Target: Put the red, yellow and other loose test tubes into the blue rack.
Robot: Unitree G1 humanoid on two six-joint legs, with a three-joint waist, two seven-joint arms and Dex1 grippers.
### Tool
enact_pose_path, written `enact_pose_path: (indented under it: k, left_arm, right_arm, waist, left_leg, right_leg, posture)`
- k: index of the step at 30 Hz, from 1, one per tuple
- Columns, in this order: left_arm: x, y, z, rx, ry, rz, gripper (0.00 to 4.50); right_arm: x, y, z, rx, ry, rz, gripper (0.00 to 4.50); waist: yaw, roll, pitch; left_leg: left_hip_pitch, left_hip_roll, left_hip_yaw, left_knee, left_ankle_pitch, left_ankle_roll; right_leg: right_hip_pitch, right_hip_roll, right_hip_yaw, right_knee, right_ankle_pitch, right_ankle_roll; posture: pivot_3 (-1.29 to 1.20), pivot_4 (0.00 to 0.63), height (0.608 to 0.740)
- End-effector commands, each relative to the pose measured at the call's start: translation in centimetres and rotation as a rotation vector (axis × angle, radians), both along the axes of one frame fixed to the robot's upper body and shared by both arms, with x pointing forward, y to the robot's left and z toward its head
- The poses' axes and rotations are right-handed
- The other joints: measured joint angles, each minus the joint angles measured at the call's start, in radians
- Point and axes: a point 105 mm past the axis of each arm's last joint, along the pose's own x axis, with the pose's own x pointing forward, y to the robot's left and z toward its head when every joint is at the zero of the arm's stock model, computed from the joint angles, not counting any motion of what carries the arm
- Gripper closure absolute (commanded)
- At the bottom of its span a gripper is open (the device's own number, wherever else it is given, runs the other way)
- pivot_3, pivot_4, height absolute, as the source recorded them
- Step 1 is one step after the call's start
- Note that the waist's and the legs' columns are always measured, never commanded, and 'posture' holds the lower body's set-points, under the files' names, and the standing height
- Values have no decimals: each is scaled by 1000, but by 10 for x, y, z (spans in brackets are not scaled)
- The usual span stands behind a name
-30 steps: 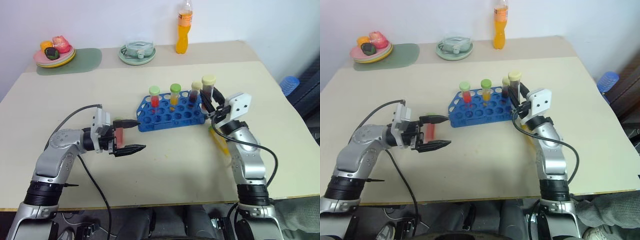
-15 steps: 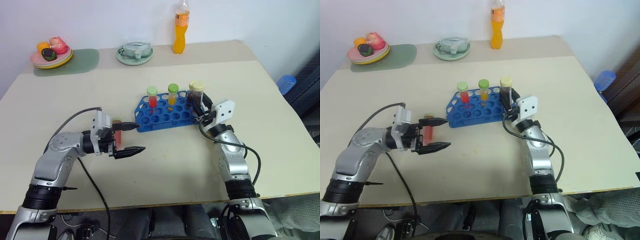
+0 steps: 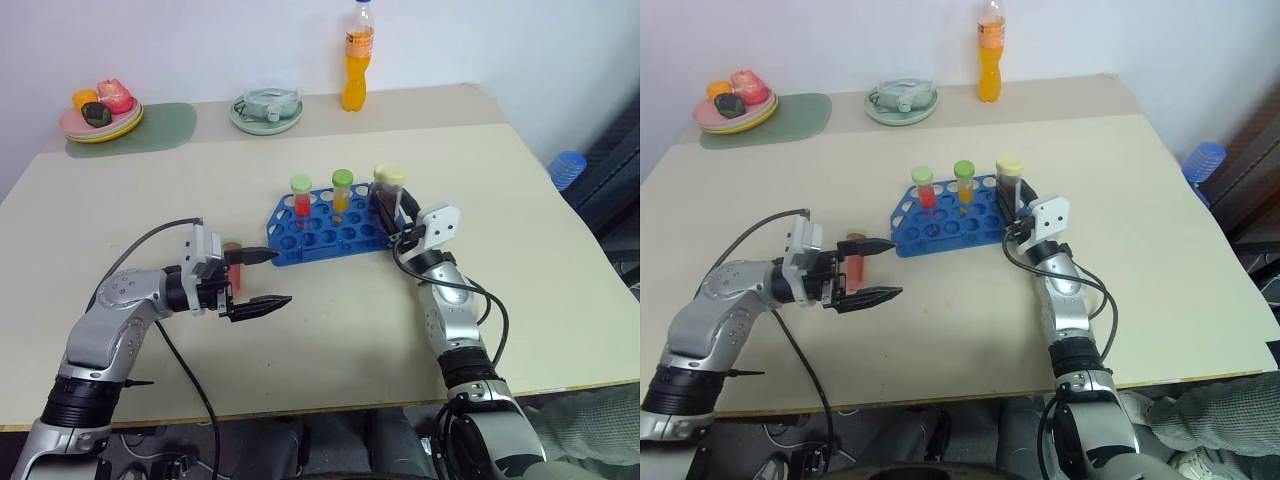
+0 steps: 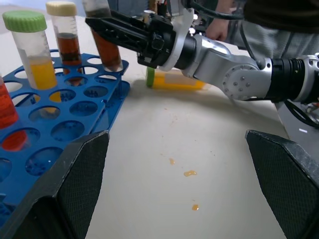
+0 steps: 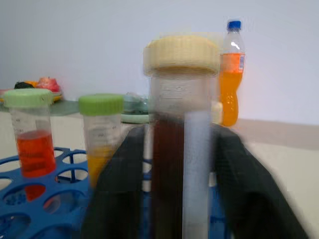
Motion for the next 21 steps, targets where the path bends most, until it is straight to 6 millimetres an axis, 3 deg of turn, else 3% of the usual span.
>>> enact_pose_path:
  k: [1,2,11,14,18,21]
  left_arm:
    - [-1,3,12,-11,-48,8,0]
    - [-1,3,12,-12,-48,8,0]
    - [1,-3,9,-23,-45,-7,0]
    - [1,-6,7,-30,-39,-22,0]
    - [4,-8,4,-31,-33,-34,0]
    - [5,-10,4,-36,-31,-48,0]
  right_arm:
    - [-2,0,11,-19,-69,-18,706]
    - [-3,-2,11,-33,-78,-24,208]
    - [-24,-21,33,-132,-134,-4,208]
    - [-45,-24,37,-222,-99,64,208]
    - [-67,-42,43,-280,56,56,208]
    - [-75,-60,36,-390,301,-27,208]
  waist:
    - [0,0,0]
    - [2,0,0]
    - [6,0,0]
    - [12,0,0]
    - [14,1,0]
    - [19,0,0]
  left_leg:
    - [0,0,0,0,0,0]
    - [0,0,0,0,0,0]
    - [-1,0,0,0,0,0]
    - [-1,0,0,-1,0,0]
    - [-1,0,0,-1,0,0]
    - [-2,0,0,-1,0,0]
  right_leg:
    - [0,0,0,0,0,0]
    - [0,0,0,0,0,0]
    - [0,0,0,0,0,0]
    - [-1,0,0,0,0,0]
    - [-1,-1,0,-1,0,0]
    - [-1,-1,0,-1,0,0]
  posture:
    - [0,150,740]
    - [0,150,740]
    - [0,150,740]
    - [0,150,740]
    - [0,150,740]
    - [0,150,740]
